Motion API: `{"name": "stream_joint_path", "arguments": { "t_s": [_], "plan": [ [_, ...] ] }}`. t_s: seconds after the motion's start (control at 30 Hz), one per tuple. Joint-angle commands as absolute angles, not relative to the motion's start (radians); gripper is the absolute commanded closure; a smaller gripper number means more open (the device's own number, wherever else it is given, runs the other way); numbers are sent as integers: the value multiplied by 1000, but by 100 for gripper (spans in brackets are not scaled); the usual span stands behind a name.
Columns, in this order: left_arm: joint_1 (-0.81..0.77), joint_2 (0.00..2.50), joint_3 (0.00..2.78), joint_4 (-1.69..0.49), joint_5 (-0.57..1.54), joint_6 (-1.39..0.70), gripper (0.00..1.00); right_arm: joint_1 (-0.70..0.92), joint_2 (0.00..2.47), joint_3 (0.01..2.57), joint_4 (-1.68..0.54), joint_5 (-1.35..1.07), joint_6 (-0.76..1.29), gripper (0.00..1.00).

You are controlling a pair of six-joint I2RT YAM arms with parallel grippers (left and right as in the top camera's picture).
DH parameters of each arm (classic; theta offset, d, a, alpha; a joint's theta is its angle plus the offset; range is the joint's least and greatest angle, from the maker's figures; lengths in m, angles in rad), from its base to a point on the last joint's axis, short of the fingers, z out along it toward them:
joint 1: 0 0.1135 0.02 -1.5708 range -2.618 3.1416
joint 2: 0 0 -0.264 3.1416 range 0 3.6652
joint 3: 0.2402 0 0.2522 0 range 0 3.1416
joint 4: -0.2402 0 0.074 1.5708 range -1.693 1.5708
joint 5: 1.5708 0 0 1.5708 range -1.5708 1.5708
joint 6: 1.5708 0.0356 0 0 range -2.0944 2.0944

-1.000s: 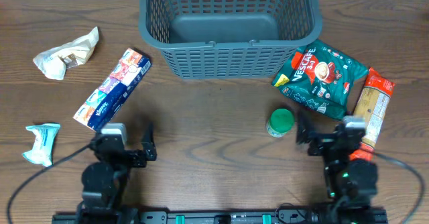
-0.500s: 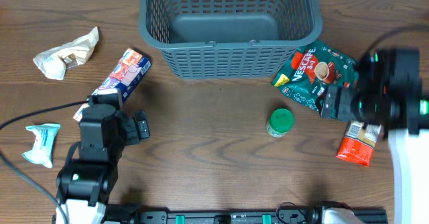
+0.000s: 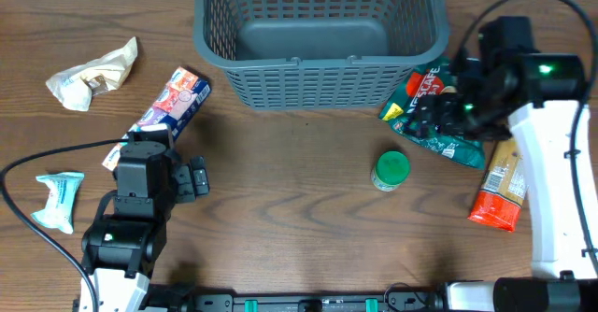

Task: Pack container
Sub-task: 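Move the right gripper over the green-capped jar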

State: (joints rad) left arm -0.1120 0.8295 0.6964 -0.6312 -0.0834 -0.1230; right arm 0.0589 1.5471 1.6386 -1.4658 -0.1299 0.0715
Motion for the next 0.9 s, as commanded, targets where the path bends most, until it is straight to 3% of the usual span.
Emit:
{"name": "stream_joint_path", "arguments": {
  "t_s": [0.0,0.87],
  "plan": [
    [-107,829,720,-648,-100,-88,1,128,1544,1621,-1435,-93,90,1],
    [-108,829,720,-658,-103,-86,1,191,1544,1288,-1137,-64,105,1]
  ]
}}
